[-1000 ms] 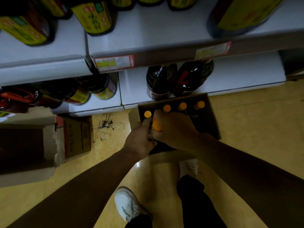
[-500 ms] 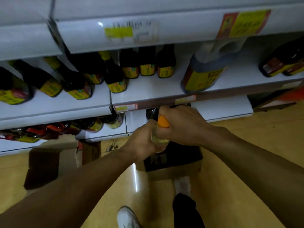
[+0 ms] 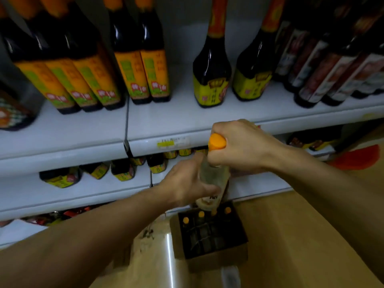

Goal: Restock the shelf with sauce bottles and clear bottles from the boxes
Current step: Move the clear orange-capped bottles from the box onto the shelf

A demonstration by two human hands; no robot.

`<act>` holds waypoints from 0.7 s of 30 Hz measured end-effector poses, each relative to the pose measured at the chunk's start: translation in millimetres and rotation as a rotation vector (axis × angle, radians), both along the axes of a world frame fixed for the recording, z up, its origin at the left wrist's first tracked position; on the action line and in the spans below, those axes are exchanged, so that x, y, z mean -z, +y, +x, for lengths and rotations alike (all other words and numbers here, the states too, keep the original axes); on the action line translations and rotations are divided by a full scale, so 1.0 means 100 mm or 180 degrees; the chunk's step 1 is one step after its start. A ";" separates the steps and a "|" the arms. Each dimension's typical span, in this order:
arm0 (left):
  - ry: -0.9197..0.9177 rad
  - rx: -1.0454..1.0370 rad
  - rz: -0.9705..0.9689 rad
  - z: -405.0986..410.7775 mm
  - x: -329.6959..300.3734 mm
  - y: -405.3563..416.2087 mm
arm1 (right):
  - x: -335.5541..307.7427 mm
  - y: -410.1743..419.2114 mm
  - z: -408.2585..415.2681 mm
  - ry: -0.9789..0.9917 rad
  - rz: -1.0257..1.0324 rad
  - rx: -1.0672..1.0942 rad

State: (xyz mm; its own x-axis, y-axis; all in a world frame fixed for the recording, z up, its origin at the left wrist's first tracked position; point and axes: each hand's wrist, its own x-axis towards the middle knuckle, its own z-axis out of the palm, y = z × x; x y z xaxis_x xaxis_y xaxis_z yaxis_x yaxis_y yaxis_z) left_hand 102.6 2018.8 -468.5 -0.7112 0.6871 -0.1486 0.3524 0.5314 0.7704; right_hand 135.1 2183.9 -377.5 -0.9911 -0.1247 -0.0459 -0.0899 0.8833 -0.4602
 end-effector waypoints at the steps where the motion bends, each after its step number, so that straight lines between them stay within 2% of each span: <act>1: 0.0061 0.0013 0.0032 -0.02 -0.18 0.02 | -0.17 0.03 0.00 0.0048 -0.0024 0.0030; 13: 0.0412 0.0201 0.0330 -0.17 -2.00 0.26 | -1.99 0.33 -0.07 0.0676 -0.0486 0.0120; 21: 0.0948 0.0126 0.0495 -0.18 -3.05 0.38 | -2.99 0.44 -0.14 0.1211 -0.0486 0.0001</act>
State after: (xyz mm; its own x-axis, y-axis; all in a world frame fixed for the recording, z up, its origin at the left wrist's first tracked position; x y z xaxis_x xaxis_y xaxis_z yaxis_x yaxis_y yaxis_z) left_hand 84.8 2057.3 -163.4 -0.6799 0.7132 0.1705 0.5921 0.3969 0.7013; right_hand 121.1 2228.2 -78.9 -0.9338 -0.1014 0.3430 -0.2787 0.8074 -0.5200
